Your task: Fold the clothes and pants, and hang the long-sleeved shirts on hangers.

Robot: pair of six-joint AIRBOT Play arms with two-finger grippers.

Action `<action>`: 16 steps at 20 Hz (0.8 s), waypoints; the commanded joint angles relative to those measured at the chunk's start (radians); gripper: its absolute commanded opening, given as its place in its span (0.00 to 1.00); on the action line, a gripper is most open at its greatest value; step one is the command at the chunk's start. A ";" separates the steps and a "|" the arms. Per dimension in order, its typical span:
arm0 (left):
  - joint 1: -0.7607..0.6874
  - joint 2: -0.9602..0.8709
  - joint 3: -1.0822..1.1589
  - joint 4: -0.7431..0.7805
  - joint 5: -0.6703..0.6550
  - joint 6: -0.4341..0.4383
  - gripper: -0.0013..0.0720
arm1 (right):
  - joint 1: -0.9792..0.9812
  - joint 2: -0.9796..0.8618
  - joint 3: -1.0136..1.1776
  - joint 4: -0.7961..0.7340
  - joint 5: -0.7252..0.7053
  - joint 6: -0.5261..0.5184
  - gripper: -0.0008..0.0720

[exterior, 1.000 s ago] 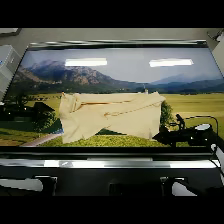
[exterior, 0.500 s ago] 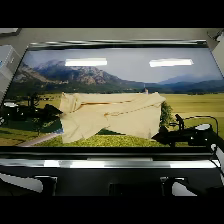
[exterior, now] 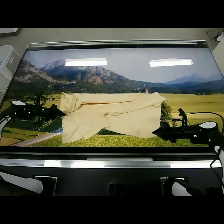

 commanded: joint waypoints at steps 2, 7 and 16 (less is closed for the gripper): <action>-0.011 0.038 0.092 -0.046 -0.118 -0.024 0.04 | 0.002 0.079 0.043 0.132 0.052 -0.039 0.05; -0.030 0.243 0.374 -0.051 -0.157 -0.186 0.04 | 0.129 0.142 0.410 0.130 -0.075 0.029 0.04; -0.090 0.444 1.069 -0.047 -0.047 -0.511 0.04 | 0.332 0.101 1.193 -0.444 -0.395 0.512 0.04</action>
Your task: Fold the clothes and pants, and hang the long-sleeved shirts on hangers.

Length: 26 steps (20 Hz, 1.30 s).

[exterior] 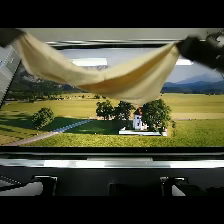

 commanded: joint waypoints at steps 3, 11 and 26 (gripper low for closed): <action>0.061 0.265 -0.041 0.012 0.052 -0.231 0.04 | 0.020 -0.003 0.378 -0.370 0.236 0.306 0.04; 0.088 0.649 -0.068 0.180 -0.083 -0.195 0.04 | 0.020 0.293 0.463 -0.187 0.345 0.190 0.04; -0.092 -0.045 -0.692 0.275 0.052 -0.106 0.04 | 0.081 -0.574 0.431 -0.349 0.696 0.299 0.05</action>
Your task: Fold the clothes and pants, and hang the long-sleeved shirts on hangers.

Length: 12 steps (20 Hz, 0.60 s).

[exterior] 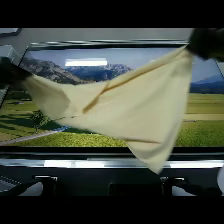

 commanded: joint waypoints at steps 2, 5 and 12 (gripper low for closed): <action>-0.085 -0.380 -0.118 -0.008 0.195 0.108 0.04 | 0.052 -0.399 0.000 0.023 0.029 -0.049 0.05; -0.090 -0.573 -0.053 -0.047 0.206 0.108 0.04 | 0.058 -0.541 0.000 0.026 -0.071 -0.047 0.05; -0.089 -0.647 0.005 -0.061 0.209 0.107 0.04 | 0.055 -0.548 0.000 0.022 -0.075 -0.067 0.34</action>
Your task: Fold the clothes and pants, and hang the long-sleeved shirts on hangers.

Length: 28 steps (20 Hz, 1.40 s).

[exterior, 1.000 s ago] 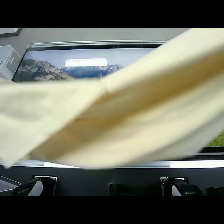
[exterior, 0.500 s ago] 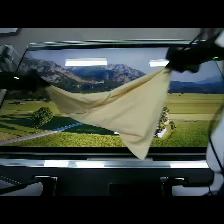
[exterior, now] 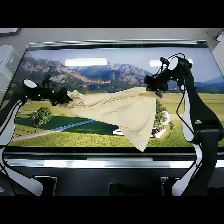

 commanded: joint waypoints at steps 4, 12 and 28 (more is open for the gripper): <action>-0.002 -0.028 0.011 -0.007 -0.045 0.004 0.04 | -0.071 0.107 0.001 0.015 0.195 -0.187 0.91; -0.002 -0.025 0.015 -0.007 -0.077 0.004 0.04 | -0.340 0.258 -0.237 0.296 0.373 -0.307 0.73; -0.002 -0.025 0.016 -0.007 -0.089 0.003 0.08 | -0.347 0.603 -1.231 0.311 0.151 -0.512 0.78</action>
